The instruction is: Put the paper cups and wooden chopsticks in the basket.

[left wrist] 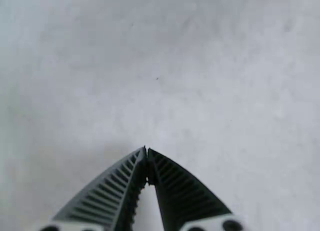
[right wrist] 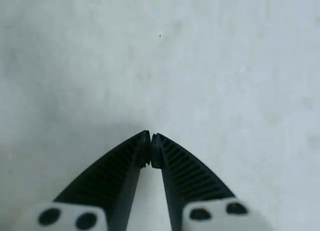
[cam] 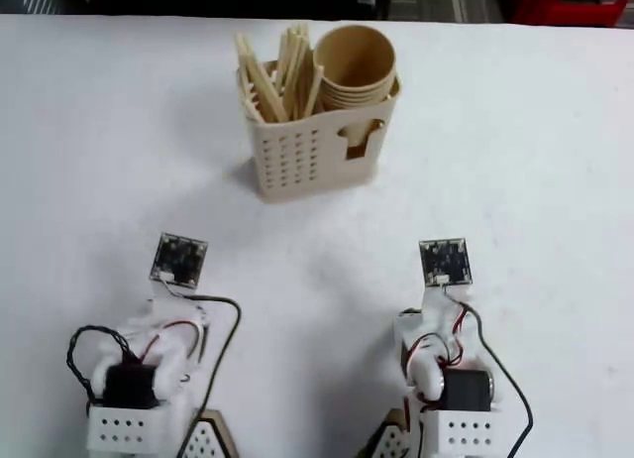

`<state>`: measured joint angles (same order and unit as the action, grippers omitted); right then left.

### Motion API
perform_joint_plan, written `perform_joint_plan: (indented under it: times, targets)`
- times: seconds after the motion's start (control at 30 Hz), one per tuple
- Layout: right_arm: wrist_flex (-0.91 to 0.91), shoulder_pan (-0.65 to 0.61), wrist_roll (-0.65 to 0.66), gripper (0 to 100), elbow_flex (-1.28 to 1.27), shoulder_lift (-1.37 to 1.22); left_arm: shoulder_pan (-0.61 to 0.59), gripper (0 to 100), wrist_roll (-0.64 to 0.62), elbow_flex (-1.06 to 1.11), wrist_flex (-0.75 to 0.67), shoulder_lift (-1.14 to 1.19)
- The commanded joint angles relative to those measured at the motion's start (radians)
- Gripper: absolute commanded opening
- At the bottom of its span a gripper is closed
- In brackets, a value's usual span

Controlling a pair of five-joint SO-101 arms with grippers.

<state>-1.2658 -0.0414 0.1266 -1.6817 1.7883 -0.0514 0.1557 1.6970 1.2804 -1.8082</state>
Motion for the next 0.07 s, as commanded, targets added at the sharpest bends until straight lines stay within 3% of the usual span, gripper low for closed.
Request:
perform_joint_plan:
  times: [0.0, 0.03]
  targets:
    - [-0.004, 0.001, 0.006, 1.9, -0.009, 0.01, -0.004, 3, -0.008, -0.005, 0.006, -0.013]
    - [-0.004, 0.001, 0.006, 1.9, -0.009, 0.01, -0.004, 3, -0.008, -0.005, 0.006, -0.013]
